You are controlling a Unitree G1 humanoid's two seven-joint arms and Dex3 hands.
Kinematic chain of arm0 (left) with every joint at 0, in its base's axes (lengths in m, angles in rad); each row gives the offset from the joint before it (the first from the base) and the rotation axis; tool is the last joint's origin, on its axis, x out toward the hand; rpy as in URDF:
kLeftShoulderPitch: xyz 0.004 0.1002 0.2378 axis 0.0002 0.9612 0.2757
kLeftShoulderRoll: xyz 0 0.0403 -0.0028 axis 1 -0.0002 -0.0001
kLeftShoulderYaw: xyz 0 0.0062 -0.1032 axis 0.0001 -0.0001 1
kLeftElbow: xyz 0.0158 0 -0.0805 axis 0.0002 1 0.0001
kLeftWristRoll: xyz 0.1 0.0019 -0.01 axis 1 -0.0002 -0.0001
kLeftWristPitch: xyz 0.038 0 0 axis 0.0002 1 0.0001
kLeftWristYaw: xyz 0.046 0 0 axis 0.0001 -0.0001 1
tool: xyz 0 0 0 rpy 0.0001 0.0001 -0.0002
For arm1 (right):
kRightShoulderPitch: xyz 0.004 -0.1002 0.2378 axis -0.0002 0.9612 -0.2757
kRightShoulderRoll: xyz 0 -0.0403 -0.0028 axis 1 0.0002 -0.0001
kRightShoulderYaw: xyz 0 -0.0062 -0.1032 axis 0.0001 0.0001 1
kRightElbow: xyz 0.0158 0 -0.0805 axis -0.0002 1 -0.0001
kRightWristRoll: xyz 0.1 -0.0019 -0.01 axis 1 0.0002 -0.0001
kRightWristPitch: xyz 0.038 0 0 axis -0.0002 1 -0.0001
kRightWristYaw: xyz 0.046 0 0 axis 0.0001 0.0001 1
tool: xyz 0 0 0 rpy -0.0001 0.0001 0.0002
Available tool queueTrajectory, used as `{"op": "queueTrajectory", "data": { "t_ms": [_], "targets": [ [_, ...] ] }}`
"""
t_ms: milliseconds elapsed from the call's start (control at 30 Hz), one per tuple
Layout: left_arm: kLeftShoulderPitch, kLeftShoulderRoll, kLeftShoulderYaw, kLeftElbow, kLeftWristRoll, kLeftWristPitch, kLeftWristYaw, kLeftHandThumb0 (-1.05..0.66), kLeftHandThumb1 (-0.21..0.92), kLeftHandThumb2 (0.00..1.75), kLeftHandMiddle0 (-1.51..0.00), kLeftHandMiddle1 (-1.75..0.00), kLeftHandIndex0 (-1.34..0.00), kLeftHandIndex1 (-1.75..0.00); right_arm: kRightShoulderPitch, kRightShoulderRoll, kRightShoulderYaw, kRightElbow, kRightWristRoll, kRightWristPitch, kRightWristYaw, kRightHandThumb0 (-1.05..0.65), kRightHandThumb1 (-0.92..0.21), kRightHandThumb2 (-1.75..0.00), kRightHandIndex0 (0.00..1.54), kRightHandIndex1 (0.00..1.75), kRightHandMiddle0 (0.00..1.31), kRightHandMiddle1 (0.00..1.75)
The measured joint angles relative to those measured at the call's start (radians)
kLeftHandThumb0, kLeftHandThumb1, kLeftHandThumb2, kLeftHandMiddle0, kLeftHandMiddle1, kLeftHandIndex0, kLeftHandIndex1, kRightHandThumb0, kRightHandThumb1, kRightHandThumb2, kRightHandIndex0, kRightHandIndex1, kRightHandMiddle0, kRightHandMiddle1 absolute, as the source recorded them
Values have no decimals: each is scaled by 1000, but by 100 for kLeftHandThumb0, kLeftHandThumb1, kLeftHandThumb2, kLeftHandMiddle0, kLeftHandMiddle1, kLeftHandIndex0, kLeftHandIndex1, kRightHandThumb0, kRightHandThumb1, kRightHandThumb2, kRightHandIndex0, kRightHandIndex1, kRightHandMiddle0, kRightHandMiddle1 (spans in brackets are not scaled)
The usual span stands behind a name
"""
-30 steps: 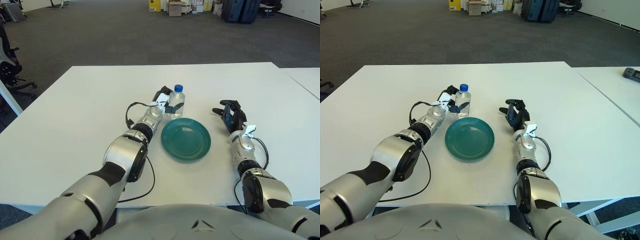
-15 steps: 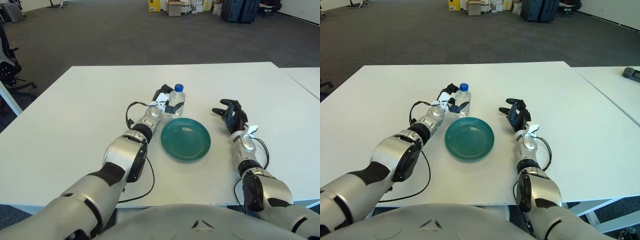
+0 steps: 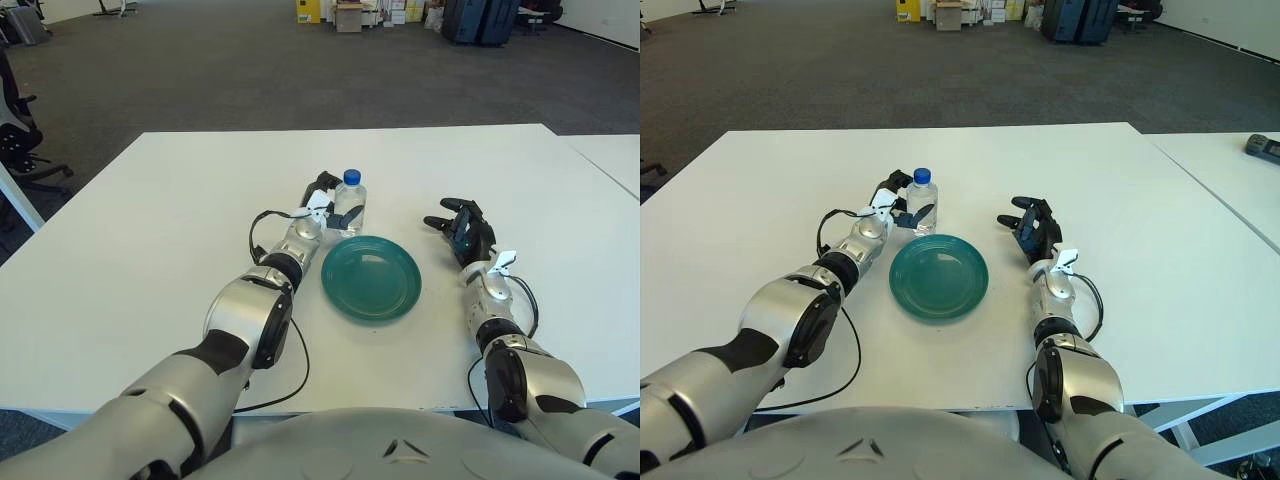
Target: Put the bottle into the plate.
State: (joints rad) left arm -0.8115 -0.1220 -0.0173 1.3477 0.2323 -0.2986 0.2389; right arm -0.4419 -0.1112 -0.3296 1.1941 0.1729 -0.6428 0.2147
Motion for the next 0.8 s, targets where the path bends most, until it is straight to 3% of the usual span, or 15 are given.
{"op": "queueTrajectory", "data": {
  "t_ms": [367,800],
  "targets": [
    [-1,9,8,-48,4,-121,108,-6,35,124,-123,-175,-98,-175,-1,0,1,2,3,0,18,-80,-92,-96,59,92,28,125],
    [3,50,-32,-205,34,-430,169,-8,39,121,-124,-175,-96,-175,-3,-2,2,8,3,0,27,-81,-92,-93,59,92,26,126]
  ]
}}
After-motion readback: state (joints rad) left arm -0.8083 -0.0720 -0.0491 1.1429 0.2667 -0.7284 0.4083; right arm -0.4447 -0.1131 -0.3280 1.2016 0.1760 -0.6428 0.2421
